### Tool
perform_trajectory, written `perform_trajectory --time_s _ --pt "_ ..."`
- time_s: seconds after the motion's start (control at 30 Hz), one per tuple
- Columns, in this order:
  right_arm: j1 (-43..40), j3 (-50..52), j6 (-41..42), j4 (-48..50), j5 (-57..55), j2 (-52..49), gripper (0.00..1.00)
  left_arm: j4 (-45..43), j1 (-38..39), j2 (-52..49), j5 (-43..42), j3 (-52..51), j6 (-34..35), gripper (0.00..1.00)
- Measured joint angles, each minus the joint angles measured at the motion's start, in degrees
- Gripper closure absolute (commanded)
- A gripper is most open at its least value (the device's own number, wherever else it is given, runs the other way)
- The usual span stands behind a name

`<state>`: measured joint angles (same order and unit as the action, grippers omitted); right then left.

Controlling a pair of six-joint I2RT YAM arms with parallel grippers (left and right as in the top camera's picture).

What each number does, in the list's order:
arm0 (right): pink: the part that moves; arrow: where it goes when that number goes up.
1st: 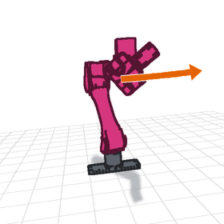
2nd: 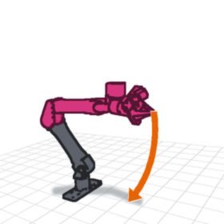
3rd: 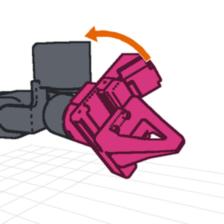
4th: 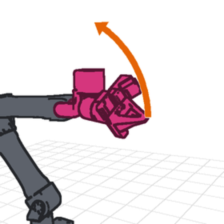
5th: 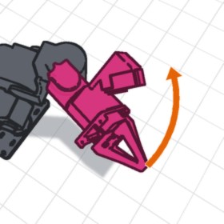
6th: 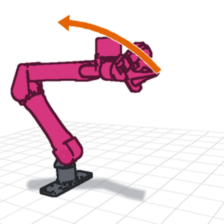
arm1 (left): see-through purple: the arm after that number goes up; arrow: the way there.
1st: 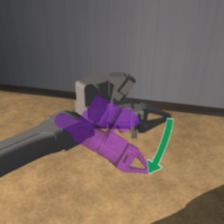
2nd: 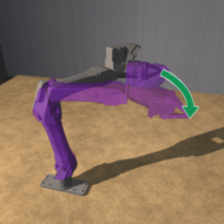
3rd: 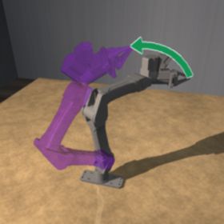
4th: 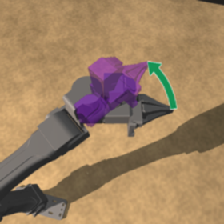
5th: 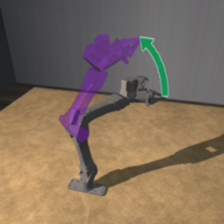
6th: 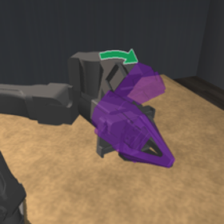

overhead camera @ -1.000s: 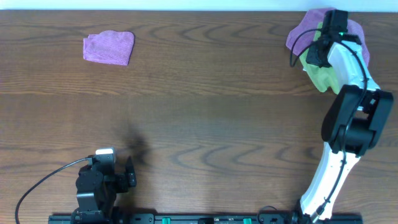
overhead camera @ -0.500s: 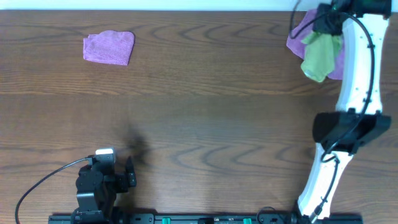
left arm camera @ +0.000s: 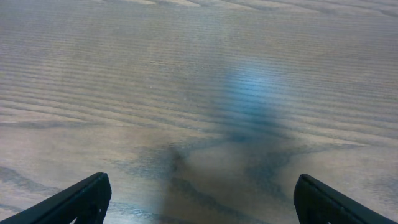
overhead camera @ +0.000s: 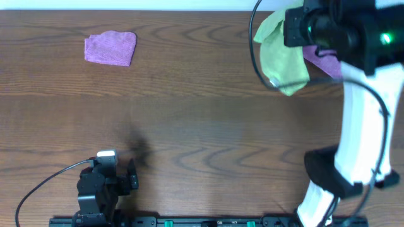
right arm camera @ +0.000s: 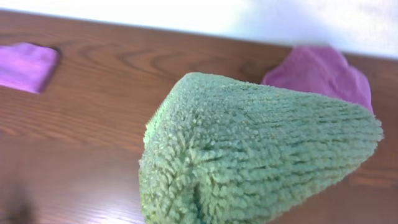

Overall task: Fold the cloth
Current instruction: 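Grasp the green cloth with the right gripper and lift it, then carry the green cloth to table center and lower it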

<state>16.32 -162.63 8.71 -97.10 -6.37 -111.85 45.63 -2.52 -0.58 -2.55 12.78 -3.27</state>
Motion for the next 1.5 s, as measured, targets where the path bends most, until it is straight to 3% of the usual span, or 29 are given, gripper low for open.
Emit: perform_trajectory --time_s 0.17,0.33,0.53,0.73,0.87,1.1,1.37,1.4,1.43,1.47,1.5 --pt "2.84 1.55 0.72 0.02 -0.11 7.67 0.98 0.0 0.0 0.0 0.0 0.0 0.0 0.05" --pt "6.32 11.76 2.67 0.04 -4.13 16.52 0.98 0.0 0.0 0.0 0.0 0.0 0.0 0.05" --pt "7.93 31.5 5.22 4.0 -9.62 27.82 0.98 0.0 0.0 0.0 0.0 0.0 0.0 0.05" --pt "8.02 58.82 6.91 12.79 -11.15 49.0 0.98 -0.02 0.0 0.0 0.0 -0.02 0.0 0.05" --pt "8.02 71.25 8.48 14.43 -9.16 58.27 0.98 -0.02 0.0 0.0 0.0 -0.02 0.0 0.05" --pt "8.04 86.38 9.97 22.91 -2.69 56.96 0.98 -0.04 0.0 0.0 0.0 -0.02 0.0 0.05" --pt "8.09 87.03 7.15 40.74 8.31 44.17 0.99 -0.02 0.0 -0.02 0.0 -0.02 0.0 0.05" --pt "8.2 86.49 6.58 40.65 10.16 41.75 0.95 -0.02 0.0 0.0 0.0 -0.02 0.0 0.05" --pt "8.68 85.74 5.75 39.95 12.5 38.38 0.63 -0.02 0.0 0.0 0.0 -0.02 0.0 0.05" --pt "9.05 85.44 5.46 39.47 13.88 36.13 0.01 -0.02 0.0 0.0 0.0 -0.02 0.0 0.05" --pt "9.66 85.09 4.39 38.69 15.19 33.51 0.01 -0.02 0.0 0.0 0.0 -0.02 0.0 0.05"
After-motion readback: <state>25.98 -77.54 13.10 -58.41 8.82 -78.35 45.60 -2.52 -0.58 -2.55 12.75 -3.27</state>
